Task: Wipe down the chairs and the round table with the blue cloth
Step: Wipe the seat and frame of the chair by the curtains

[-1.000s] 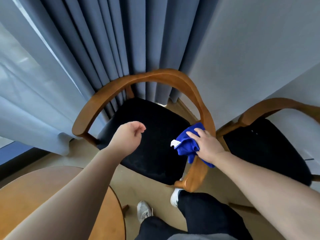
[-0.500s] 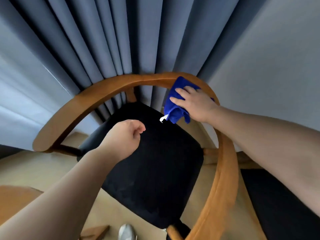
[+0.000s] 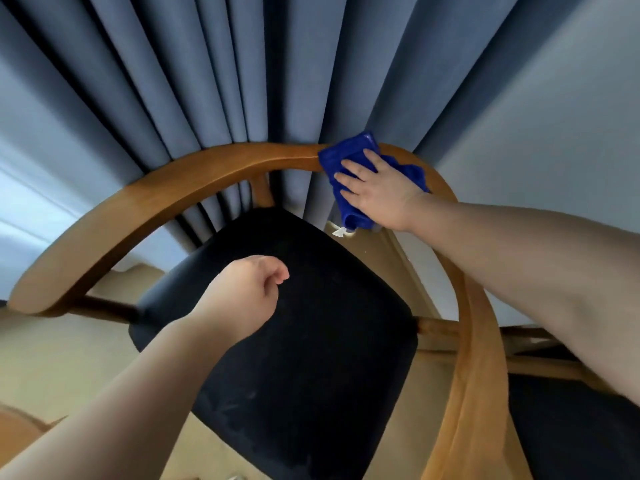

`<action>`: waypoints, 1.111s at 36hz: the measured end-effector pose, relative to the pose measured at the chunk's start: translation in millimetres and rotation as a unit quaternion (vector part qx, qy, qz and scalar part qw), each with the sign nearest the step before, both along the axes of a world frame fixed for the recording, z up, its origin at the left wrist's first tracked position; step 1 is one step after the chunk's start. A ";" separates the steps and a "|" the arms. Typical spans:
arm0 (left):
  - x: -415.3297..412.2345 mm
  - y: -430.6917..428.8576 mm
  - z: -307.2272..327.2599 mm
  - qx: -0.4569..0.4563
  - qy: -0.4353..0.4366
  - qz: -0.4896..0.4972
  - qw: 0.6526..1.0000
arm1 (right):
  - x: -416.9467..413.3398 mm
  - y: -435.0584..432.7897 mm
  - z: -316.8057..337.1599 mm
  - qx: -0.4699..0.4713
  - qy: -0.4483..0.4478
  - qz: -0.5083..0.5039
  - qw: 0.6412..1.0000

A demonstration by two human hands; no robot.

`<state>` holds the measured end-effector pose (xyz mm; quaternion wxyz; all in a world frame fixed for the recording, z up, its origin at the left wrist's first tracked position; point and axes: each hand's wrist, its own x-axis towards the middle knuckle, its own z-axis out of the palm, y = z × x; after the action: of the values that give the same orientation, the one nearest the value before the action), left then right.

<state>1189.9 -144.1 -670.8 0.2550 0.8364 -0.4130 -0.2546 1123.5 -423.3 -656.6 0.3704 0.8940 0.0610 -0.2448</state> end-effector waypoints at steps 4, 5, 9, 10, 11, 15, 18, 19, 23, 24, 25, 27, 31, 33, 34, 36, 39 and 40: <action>-6.6 3.6 0.1 0.007 0.007 -0.004 1.000 | -21.2 -5.3 4.2 0.008 0.012 -0.034 0.999; -8.1 4.6 0.2 0.011 0.007 -0.008 1.000 | -28.0 -4.7 5.9 0.010 0.017 -0.046 0.999; -13.5 7.8 2.3 0.013 0.012 -0.023 1.000 | -60.1 3.8 12.6 0.016 0.057 -0.109 0.992; -15.1 8.4 2.8 0.013 0.013 -0.027 0.999 | -69.3 6.1 13.1 0.017 0.064 -0.124 0.990; -16.8 8.9 3.8 0.013 0.014 -0.030 0.999 | -78.8 7.8 12.8 0.019 0.067 -0.138 0.988; -21.9 11.7 6.2 0.008 0.013 -0.048 0.999 | -116.3 15.6 7.2 0.039 0.073 -0.194 0.977; -24.3 14.0 8.9 0.018 0.015 -0.062 0.998 | -136.3 24.8 2.0 0.048 0.077 -0.215 0.972; -24.6 14.4 10.0 0.021 0.017 -0.065 0.998 | -141.4 27.5 0.8 0.053 0.075 -0.221 0.971; -24.5 11.8 12.4 0.016 0.021 -0.077 0.997 | -156.9 37.7 1.0 0.072 0.076 -0.253 0.962; -25.5 10.8 13.0 0.014 0.024 -0.078 0.997 | -160.6 40.4 1.2 0.078 0.075 -0.262 0.959; -26.9 10.2 14.1 0.011 0.029 -0.079 0.996 | -163.8 42.5 1.2 0.083 0.072 -0.270 0.957; -29.8 8.8 16.2 0.009 0.038 -0.080 0.996 | -169.5 47.1 1.9 0.094 0.073 -0.285 0.951; -33.3 6.8 18.2 0.014 0.048 -0.085 0.995 | -173.9 50.9 5.8 0.113 0.077 -0.303 0.943; -33.5 6.4 18.7 0.023 0.052 -0.083 0.995 | -172.7 48.5 6.5 0.115 0.077 -0.300 0.944; -33.3 5.8 18.5 0.024 0.053 -0.081 0.995 | -171.5 46.5 6.0 0.114 0.077 -0.295 0.946; -32.2 4.8 18.9 0.022 0.053 -0.078 0.995 | -168.3 41.7 4.5 0.105 0.077 -0.276 0.952; -29.1 1.8 19.2 0.021 0.053 -0.072 0.996 | -158.3 32.5 3.4 0.080 0.079 -0.240 0.964; -27.9 0.6 19.2 0.020 0.052 -0.070 0.996 | -153.2 29.0 3.8 0.073 0.080 -0.229 0.967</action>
<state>1162.0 -143.5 -651.6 0.2405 0.7963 -0.4513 -0.3231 970.4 -394.4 -652.8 0.2321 0.8863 -0.0984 -0.3884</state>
